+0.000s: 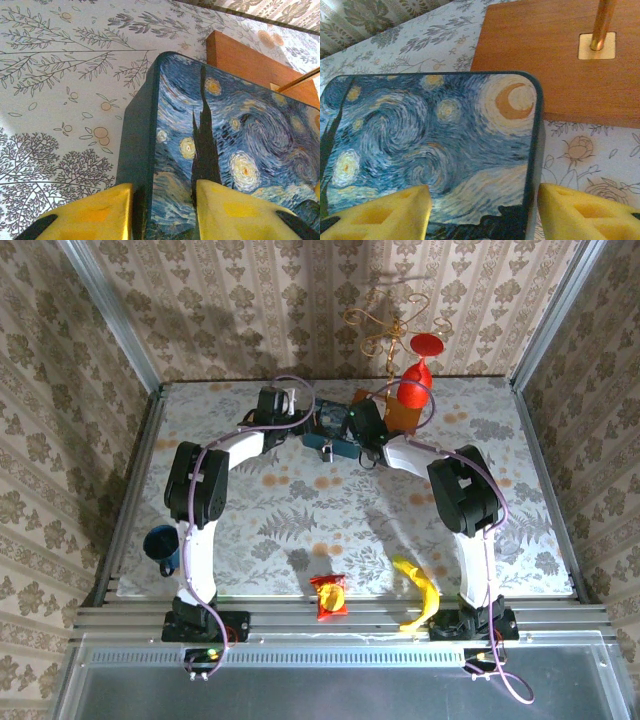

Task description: Unlock a padlock with a key

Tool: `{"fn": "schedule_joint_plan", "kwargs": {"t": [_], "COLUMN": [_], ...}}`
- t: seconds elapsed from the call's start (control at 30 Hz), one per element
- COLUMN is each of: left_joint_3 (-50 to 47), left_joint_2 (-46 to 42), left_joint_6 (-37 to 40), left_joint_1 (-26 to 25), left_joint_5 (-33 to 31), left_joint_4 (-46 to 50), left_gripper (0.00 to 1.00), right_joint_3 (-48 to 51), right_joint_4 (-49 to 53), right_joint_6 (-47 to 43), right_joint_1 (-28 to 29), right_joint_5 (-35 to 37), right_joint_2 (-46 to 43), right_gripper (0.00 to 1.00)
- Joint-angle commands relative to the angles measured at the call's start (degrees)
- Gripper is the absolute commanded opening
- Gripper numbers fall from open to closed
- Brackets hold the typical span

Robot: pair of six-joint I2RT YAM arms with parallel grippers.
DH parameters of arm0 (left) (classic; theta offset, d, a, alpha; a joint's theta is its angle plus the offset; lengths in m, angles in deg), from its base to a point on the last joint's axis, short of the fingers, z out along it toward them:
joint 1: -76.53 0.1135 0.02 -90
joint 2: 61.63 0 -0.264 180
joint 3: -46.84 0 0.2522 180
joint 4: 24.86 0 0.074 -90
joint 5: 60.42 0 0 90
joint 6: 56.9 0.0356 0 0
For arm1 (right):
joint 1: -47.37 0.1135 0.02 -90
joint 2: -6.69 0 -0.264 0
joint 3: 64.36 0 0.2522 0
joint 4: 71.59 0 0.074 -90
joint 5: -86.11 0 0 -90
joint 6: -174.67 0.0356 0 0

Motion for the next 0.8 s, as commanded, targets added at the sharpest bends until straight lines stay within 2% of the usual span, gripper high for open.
{"fn": "schedule_joint_plan", "kwargs": {"t": [0.0, 0.2, 0.43, 0.77], "left_joint_3": [-2.62, -8.99, -21.29, -40.0], "left_joint_2": [-0.88, -5.01, -13.3, -30.92], "left_joint_6": [0.82, -0.7, -4.13, -9.57], "left_joint_1": [-1.14, -2.47, -3.64, -14.28], "left_joint_5": [0.56, 0.42, -2.34, -17.62], "left_joint_4": [0.72, -2.58, -7.93, -6.68], "left_gripper": [0.3, 0.23, 0.18, 0.14], "right_joint_3": [-1.24, -0.28, 1.14, 7.39], "right_joint_4": [0.65, 0.08, 0.44, 3.54], "right_joint_6": [-0.96, -1.64, -3.44, -1.63], "right_joint_1": [0.16, 0.47, 2.58, 9.63], "right_joint_5": [-4.3, -8.61, -12.51, -11.95], "right_joint_2": [1.57, 1.35, -0.2, -6.82], "right_gripper": [0.57, 0.5, 0.46, 0.46]}}
